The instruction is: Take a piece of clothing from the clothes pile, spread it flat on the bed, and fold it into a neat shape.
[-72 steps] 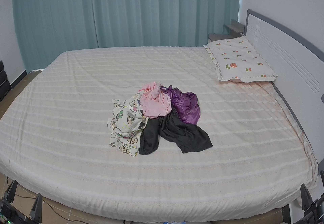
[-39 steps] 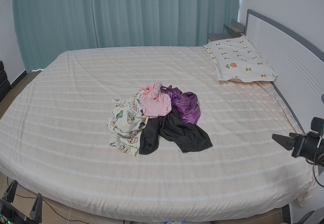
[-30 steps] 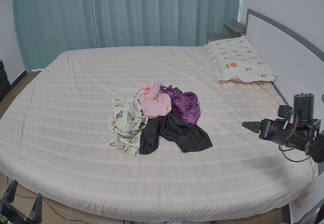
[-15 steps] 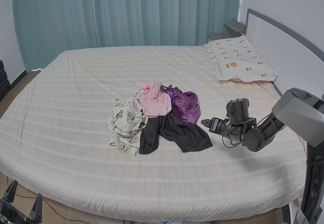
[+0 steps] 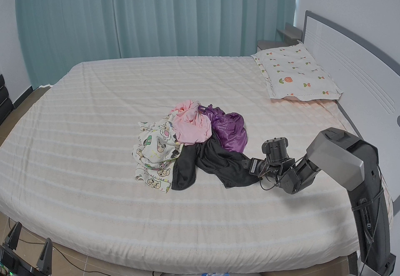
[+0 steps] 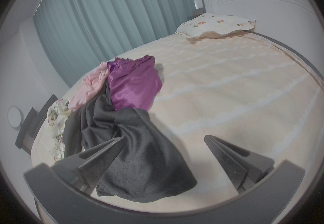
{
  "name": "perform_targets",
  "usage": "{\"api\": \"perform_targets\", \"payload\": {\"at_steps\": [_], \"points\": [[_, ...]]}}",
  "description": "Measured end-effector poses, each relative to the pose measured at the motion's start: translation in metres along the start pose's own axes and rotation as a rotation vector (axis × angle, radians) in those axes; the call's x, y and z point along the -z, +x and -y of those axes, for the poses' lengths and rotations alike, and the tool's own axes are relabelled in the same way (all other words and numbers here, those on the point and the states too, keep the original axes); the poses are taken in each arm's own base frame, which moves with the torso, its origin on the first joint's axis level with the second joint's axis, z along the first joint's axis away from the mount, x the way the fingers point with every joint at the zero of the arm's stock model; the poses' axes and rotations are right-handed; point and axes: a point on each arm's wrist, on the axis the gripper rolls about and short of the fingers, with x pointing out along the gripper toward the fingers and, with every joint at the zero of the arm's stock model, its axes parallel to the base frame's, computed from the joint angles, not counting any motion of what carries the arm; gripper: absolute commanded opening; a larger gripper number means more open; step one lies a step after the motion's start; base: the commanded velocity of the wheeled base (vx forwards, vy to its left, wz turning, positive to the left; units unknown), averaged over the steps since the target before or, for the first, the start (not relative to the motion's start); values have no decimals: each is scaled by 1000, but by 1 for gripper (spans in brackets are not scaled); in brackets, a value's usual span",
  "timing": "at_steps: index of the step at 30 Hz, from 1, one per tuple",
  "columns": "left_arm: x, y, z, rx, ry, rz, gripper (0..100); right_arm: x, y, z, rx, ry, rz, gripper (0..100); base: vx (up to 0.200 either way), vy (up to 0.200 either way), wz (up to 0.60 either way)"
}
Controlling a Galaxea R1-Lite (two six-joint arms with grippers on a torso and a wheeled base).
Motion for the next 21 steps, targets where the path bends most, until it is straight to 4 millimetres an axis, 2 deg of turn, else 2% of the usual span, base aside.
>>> {"api": "perform_targets", "payload": {"at_steps": [9,10,14,21], "points": [[0,0,0,0,1,0,100,15,10,-14,-87,-41,-38,100,0,0,0],[0,0,0,0,1,0,100,16,10,-17,-98,-47,-42,0,0,0,0],[0,0,0,0,3,0,100,21,10,-25,-120,-64,-51,0,0,0,0],[0,0,0,0,3,0,100,23,5,-20,-118,-46,-55,0,0,0,0]]}}
